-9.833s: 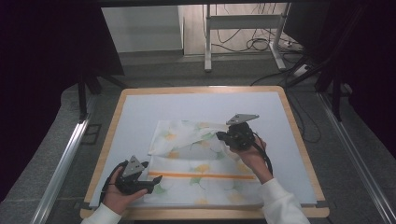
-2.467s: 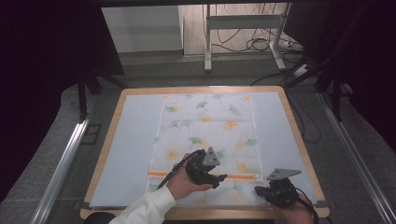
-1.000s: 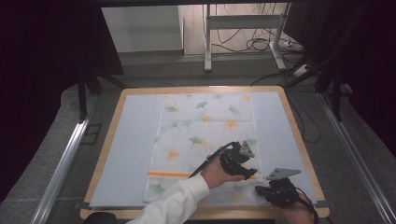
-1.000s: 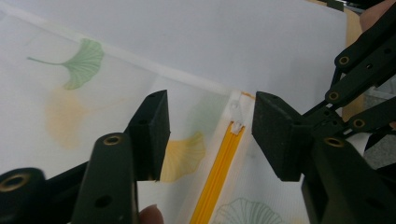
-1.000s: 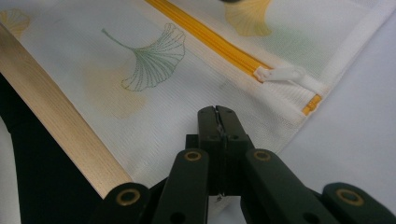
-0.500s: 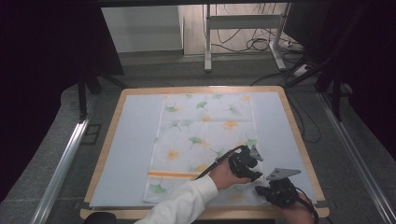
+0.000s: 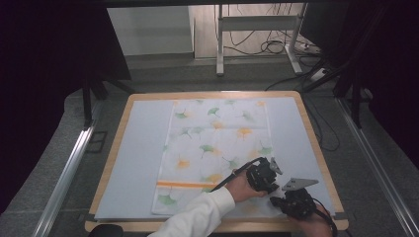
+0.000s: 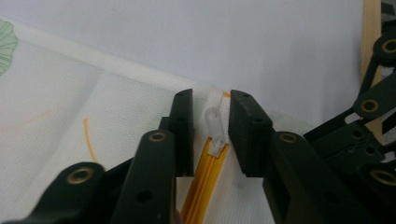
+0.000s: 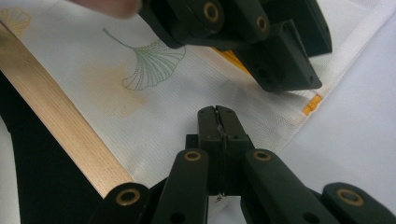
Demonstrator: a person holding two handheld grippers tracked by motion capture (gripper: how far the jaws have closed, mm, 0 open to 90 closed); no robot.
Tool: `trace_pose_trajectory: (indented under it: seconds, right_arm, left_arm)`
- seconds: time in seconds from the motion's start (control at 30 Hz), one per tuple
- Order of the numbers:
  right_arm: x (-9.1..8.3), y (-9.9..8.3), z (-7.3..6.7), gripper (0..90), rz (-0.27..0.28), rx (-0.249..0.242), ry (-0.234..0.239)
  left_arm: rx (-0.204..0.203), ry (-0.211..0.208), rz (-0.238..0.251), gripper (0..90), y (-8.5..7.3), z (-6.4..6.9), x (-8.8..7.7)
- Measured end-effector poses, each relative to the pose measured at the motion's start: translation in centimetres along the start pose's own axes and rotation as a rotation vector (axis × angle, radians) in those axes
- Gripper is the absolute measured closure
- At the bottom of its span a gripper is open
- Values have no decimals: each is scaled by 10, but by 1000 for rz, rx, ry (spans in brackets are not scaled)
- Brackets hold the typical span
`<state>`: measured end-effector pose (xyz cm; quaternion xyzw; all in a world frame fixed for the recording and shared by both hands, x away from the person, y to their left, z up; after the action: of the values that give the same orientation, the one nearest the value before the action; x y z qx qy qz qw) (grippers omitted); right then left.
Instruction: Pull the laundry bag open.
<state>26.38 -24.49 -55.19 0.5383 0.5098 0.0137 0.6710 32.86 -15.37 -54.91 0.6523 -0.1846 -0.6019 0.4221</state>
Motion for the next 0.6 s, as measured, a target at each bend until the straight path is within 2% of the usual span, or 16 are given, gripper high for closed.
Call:
trace_pose_trajectory:
  seconds: [0.13,0.23,0.33,0.6]
  right_arm:
    - [0,0,0,889,-1,2,1]
    - [0,0,0,889,-2,5,2]
    - [0,0,0,889,-2,3,1]
    - [0,0,0,889,-2,3,1]
  left_arm:
    - [11,-4,-3,829,0,2,-1]
    - [19,-9,-11,846,0,2,-2]
    - [30,4,-2,888,0,3,-3]
    - [23,1,-9,877,1,2,0]
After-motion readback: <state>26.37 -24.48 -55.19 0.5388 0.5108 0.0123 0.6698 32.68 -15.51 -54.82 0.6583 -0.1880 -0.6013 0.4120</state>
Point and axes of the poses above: each handheld gripper's, and its own axes: x roughly forward along the jaws, y roughly out of its top, z roughly to its right, the point moved 5 cm from there along x, roughly forward along the jaws, and after that the axes turned 11 degrees about z, right-handed, at the moved point
